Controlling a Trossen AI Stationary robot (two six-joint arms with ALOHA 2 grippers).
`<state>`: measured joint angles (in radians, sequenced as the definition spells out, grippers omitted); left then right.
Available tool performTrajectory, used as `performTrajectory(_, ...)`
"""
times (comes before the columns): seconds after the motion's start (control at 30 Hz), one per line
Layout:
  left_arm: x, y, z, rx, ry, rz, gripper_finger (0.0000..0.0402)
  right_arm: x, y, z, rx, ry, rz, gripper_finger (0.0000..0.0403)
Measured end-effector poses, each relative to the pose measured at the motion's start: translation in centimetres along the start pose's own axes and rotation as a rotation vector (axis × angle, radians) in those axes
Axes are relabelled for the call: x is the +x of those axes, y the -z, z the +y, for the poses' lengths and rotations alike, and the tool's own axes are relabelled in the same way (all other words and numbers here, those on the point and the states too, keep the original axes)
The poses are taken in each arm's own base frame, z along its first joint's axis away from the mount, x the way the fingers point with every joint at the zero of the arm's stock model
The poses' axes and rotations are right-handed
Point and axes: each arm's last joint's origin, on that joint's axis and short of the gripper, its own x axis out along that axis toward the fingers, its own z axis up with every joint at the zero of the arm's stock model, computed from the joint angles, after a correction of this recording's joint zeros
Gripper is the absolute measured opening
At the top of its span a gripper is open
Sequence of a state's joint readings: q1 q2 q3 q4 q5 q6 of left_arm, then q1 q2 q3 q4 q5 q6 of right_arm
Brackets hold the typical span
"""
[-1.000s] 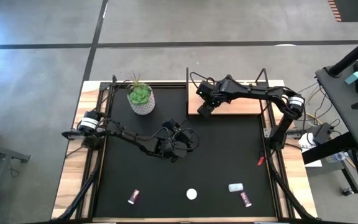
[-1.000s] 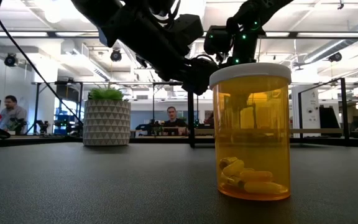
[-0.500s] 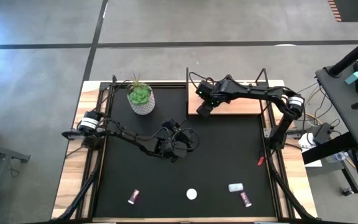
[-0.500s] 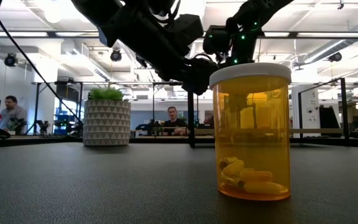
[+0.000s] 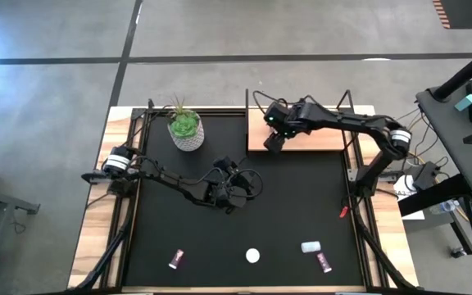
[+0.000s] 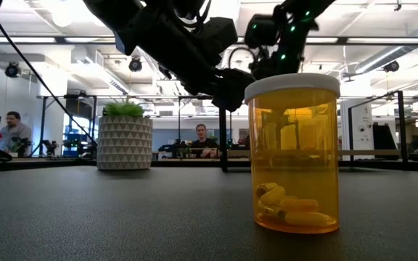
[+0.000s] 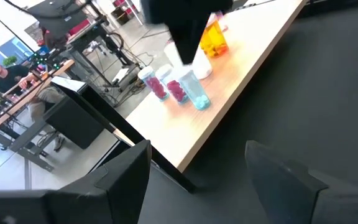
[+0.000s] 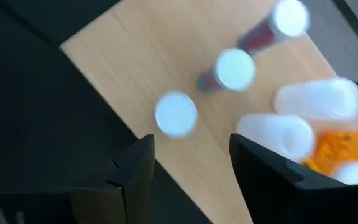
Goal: Pick and place medicine bottles onto shelf by color
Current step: Put the white pill bottle on the shelf aligned with the other white pill bottles
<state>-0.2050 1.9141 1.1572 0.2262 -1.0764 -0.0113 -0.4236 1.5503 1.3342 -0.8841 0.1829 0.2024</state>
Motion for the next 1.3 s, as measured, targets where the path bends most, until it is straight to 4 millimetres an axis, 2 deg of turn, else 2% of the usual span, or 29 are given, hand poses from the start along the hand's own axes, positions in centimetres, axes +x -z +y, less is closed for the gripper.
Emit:
performTrajectory(0.17,0.0,-0.1,0.0,-0.004,0.0,-0.001,0.0244,-3.0,1.1,-0.7,0.005,-0.005,-0.012,0.0201)
performTrajectory(0.27,0.0,-0.1,0.0,-0.013,0.013,-0.002,0.0244,-4.6,1.9,-0.3,-0.018,-0.016,-0.02,0.0201)
performTrajectory(0.47,-0.1,-0.2,-0.6,-0.087,0.191,0.005,0.0244,-7.5,4.2,1.5,-0.049,-0.057,-0.016,0.0201)
performTrajectory(0.63,-0.3,-0.6,-1.0,-0.149,0.33,-0.008,0.0244,-9.3,6.1,3.8,-0.084,-0.114,-0.05,0.0201)
performTrajectory(0.77,-0.9,-0.5,-1.5,-0.174,0.428,0.008,0.0244,-10.3,7.5,5.9,-0.138,-0.161,-0.062,0.0201)
performTrajectory(0.97,-3.2,-1.0,-1.8,-0.268,0.724,0.103,0.0244,-11.4,9.5,8.8,-0.222,-0.217,-0.058,0.0201)
performTrajectory(1.13,-5.0,-1.8,-2.5,-0.323,0.8,0.047,0.0244,-12.1,11.6,10.8,-0.222,-0.254,-0.035,0.0201)
performTrajectory(1.3,-6.5,-2.2,-3.2,-0.342,0.846,0.005,0.0244,-12.0,15.2,12.7,-0.212,-0.261,0.035,0.0201)
